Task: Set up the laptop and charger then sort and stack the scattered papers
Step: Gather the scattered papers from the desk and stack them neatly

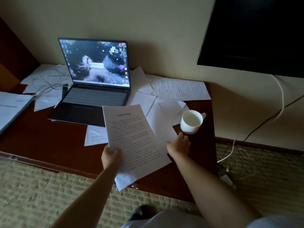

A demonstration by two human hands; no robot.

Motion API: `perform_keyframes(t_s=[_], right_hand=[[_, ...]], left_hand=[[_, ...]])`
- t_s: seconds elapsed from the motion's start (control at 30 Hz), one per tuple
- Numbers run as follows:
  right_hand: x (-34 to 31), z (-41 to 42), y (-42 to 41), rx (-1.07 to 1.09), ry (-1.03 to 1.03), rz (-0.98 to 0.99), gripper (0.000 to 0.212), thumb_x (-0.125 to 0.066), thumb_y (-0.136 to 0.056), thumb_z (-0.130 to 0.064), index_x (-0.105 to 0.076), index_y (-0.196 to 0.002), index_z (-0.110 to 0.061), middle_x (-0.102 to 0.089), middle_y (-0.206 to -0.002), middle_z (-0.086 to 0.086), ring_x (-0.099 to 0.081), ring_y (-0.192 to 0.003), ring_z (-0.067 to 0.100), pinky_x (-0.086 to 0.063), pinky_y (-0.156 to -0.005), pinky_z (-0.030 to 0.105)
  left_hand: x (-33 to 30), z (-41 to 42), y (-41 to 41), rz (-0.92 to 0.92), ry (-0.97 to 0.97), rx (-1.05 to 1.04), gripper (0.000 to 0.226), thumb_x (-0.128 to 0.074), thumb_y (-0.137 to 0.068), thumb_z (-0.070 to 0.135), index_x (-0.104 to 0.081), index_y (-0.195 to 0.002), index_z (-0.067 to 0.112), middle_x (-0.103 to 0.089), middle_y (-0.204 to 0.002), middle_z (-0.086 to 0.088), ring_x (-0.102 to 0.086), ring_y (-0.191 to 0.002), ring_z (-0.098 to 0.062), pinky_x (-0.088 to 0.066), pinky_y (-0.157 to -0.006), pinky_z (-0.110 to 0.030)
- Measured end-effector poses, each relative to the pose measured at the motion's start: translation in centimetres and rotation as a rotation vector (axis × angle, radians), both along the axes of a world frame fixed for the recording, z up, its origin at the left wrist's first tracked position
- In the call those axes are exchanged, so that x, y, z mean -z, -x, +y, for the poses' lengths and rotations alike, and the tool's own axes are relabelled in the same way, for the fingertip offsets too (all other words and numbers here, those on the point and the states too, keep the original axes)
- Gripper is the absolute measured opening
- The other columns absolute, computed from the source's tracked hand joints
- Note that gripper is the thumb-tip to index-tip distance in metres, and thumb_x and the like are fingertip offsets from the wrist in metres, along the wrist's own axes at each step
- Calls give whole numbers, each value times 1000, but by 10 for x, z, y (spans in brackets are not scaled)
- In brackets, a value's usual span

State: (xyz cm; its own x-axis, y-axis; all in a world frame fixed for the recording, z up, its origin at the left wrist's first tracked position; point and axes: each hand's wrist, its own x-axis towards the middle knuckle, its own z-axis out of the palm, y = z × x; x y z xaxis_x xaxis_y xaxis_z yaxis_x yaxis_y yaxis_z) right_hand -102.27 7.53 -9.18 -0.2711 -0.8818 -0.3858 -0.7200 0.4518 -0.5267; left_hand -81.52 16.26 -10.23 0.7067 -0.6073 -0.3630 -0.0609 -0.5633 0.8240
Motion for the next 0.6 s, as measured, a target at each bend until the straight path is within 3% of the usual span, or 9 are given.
perform_keyframes(t_s=[0.07, 0.1, 0.17, 0.2, 0.23, 0.37, 0.43, 0.5, 0.6], right_hand=[[2, -6, -7, 89, -62, -109, 59, -62, -85, -21, -38, -138, -11, -47, -136, 12, -49, -122, 32, -44, -95, 39], [2, -7, -13, 105, -82, -186, 50, -61, -85, -19, -46, -131, -10, -55, -127, 12, -54, -116, 32, -46, -92, 38], [4, -7, -24, 72, -88, -249, 4, -57, -83, -14, -59, -84, -11, -59, -85, 9, -59, -83, 29, -47, -72, 35], [7, -5, -31, 56, -55, -245, 19, -54, -83, -13, -50, -65, -12, -51, -71, 7, -52, -71, 26, -40, -64, 32], [8, -3, -38, 48, 7, -215, 27, -53, -85, -13, -44, -60, -11, -48, -68, 7, -48, -69, 25, -34, -62, 31], [-9, 0, -56, 275, 379, -88, 24, -49, -96, -19, -62, -94, 0, -58, -106, 16, -55, -101, 33, -38, -77, 35], [-23, 2, -60, 326, 589, -36, 17, -55, -93, -16, -63, -89, -1, -61, -99, 17, -58, -94, 36, -42, -71, 38], [-31, 5, -58, 199, 837, 142, 9, -65, -85, -9, -62, -79, -4, -59, -84, 16, -60, -79, 36, -45, -59, 36], [-45, 19, -62, -191, 1013, 274, 9, -70, -74, -5, -63, -75, -10, -57, -76, 9, -55, -68, 31, -42, -52, 32]], left_hand=[[2, -5, -17, -6, -7, 38, 17, -51, -78, 9, -57, -91, 16, -64, -86, -4, -64, -79, -22, -57, -69, -38], [3, -8, -25, -15, -15, 56, 17, -51, -78, 10, -57, -92, 17, -64, -86, -4, -65, -79, -23, -58, -70, -39], [5, -11, -39, -37, -32, 95, 16, -50, -81, 10, -57, -93, 17, -64, -86, -4, -65, -79, -23, -58, -69, -39], [6, -13, -45, -46, -36, 115, 16, -50, -82, 10, -57, -94, 17, -64, -86, -4, -65, -79, -23, -58, -67, -37], [5, -15, -50, -51, -48, 134, 16, -50, -82, 10, -57, -95, 16, -64, -86, -5, -65, -79, -23, -57, -65, -35], [3, -20, -62, -20, -53, 149, 27, -47, -81, 8, -57, -105, 13, -64, -94, -7, -63, -83, -25, -52, -65, -33], [-2, -19, -61, -16, -40, 165, 41, -44, -82, 6, -49, -121, 18, -62, -103, -7, -61, -90, -28, -54, -75, -43], [-5, -16, -57, -9, 37, 222, 64, -41, -84, 0, -30, -140, 31, -56, -113, -1, -58, -96, -26, -52, -85, -49], [-13, -9, -46, -8, 144, 321, 78, -35, -88, -5, -12, -147, 41, -49, -123, 7, -53, -104, -18, -47, -87, -42]])
